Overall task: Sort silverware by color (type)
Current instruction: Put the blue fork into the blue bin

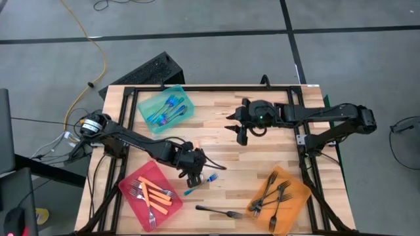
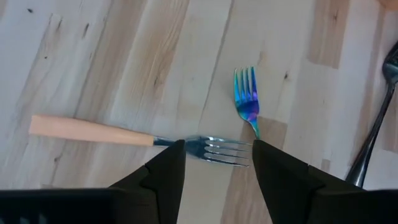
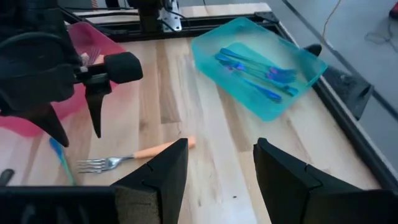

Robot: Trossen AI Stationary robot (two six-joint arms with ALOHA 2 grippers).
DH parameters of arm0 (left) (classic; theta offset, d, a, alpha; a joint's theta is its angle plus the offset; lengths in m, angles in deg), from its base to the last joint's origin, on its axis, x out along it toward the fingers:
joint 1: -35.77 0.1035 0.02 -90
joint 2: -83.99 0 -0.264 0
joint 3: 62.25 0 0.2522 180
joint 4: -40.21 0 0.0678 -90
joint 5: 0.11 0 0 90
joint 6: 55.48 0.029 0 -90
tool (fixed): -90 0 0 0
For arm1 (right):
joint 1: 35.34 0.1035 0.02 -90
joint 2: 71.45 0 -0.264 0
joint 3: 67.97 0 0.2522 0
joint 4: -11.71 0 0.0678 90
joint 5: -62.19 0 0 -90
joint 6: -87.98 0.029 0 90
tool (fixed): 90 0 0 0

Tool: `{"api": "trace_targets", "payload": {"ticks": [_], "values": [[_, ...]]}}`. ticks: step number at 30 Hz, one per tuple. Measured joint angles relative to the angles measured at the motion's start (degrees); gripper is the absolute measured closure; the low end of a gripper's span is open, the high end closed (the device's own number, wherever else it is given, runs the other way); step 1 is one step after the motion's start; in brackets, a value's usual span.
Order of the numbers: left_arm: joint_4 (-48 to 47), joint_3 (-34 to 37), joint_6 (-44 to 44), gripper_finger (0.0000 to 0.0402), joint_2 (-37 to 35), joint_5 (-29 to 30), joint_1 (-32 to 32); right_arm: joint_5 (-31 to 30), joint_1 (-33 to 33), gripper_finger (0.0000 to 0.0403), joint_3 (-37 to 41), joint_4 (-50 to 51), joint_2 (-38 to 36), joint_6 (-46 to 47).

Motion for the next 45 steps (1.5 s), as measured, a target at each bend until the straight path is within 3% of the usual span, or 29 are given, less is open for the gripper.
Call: {"api": "trace_targets", "payload": {"ticks": [10, 13, 22, 28, 42, 45], "values": [[0.67, 0.02, -8.58, 0.0231, 0.02, 16.24, -8.82, 0.07, 2.1, 0.02, 0.0, 0.07, 0.0, 2.77], [0.87, 0.02, -10.4, 0.0231, 0.03, 18.52, -10.94, 0.02, 2.37, 0.02, 0.0, 0.14, 0.0, 4.1], [1.99, -0.22, -8.8, 0.0231, 7.4, 9.83, -9.89, 0.02, 4.13, 0.02, 0.0, 0.25, 0.0, 5.35], [2.97, -0.44, -10.11, 0.0231, 12.31, 8.91, -10.02, -0.04, 5.45, 0.02, 0.0, 1.34, 0.0, 5.33], [8.35, 2.07, -10.81, 0.0231, 13.27, 14.1, -11.46, -0.25, 6.12, 0.02, 0.0, 2.6, 0.0, 5.29], [10.35, 2.74, -10.43, 0.0231, 14.48, 12.44, -11.03, -0.28, 6.08, 0.02, 0.0, 2.91, 0.0, 5.21]]}}
